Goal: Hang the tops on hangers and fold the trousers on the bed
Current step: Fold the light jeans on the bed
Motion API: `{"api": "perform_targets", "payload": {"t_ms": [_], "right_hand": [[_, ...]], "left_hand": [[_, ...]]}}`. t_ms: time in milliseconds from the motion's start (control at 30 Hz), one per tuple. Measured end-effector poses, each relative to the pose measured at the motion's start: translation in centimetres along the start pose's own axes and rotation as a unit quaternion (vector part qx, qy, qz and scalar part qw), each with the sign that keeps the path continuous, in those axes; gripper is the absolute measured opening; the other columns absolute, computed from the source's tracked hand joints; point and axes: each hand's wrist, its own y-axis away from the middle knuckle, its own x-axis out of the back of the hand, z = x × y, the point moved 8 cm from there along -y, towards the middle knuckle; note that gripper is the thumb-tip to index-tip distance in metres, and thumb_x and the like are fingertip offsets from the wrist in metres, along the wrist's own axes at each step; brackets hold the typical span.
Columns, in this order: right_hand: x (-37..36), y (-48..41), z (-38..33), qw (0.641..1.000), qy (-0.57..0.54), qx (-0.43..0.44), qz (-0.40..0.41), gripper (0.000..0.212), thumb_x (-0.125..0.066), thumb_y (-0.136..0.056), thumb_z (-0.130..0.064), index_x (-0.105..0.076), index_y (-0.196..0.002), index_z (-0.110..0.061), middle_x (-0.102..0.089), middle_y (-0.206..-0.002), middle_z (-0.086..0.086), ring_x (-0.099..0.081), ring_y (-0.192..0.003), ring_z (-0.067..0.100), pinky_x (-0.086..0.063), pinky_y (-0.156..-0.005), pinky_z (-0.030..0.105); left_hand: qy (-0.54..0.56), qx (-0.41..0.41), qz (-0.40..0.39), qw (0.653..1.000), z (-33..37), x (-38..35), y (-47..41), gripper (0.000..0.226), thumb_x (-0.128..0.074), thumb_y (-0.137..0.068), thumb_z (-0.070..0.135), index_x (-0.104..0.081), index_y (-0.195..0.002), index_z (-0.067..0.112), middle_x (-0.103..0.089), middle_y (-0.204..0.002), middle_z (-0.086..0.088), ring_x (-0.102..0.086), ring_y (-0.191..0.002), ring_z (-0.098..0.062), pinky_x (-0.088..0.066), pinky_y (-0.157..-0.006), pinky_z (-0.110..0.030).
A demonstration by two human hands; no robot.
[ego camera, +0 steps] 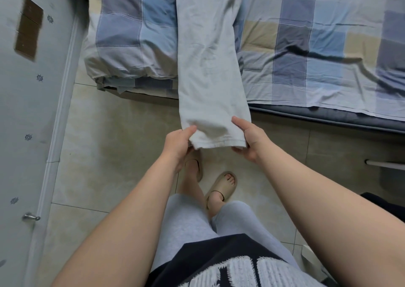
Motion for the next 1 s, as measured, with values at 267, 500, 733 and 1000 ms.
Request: {"api": "perform_targets", "payload": {"t_ms": [267,500,733,1000], "right_hand": [[-1.6,-1.1,3.6,0.977,-0.189,-0.080,-0.065,0.053,-0.064,-0.090,-0.038,-0.059,-0.135,-0.011,-0.068,-0.126,0.019,-0.063,-0.117,0.045,-0.049,-0.091,0.068],[-3.9,-2.0,4.2,0.964,-0.201,-0.139,-0.104,0.065,-0.067,-0.084,-0.061,-0.066,-0.127,-0.012,-0.071,-0.123,0.013,-0.073,-0.097,0.032,-0.059,-0.062,0.035],[-7.3,-4.0,3.2,0.953,-0.184,-0.171,-0.170,0.089,-0.064,-0.075,-0.076,-0.059,-0.138,-0.014,-0.062,-0.136,0.018,-0.059,-0.125,0.039,-0.049,-0.101,0.052],[-12.6,-5.5,1.5,0.922,-0.275,-0.115,-0.247,0.080,-0.070,-0.080,-0.064,-0.057,-0.140,-0.013,-0.057,-0.143,0.016,-0.055,-0.130,0.038,-0.038,-0.113,0.053]], "left_hand": [[0.196,0.103,-0.051,0.974,-0.6,-0.8,0.7,0.011,-0.054,-0.091,0.010,-0.062,-0.084,0.009,-0.064,-0.080,-0.006,-0.057,-0.064,-0.016,-0.050,-0.057,-0.023],[0.131,0.104,-0.025,0.986,-0.7,1.0,0.2,0.020,-0.052,-0.086,0.001,-0.056,-0.071,0.014,-0.058,-0.076,-0.004,-0.054,-0.054,-0.013,-0.045,-0.049,-0.021],[0.197,0.158,-0.108,0.962,1.3,0.1,1.5,0.020,-0.041,-0.085,-0.001,-0.056,-0.083,0.011,-0.057,-0.065,-0.003,-0.052,-0.051,-0.011,-0.039,-0.049,-0.020],[0.203,0.228,-0.185,0.934,2.9,0.4,2.1,0.017,-0.038,-0.084,0.003,-0.052,-0.081,0.012,-0.045,-0.058,0.000,-0.055,-0.052,-0.013,-0.040,-0.049,-0.021]]}}
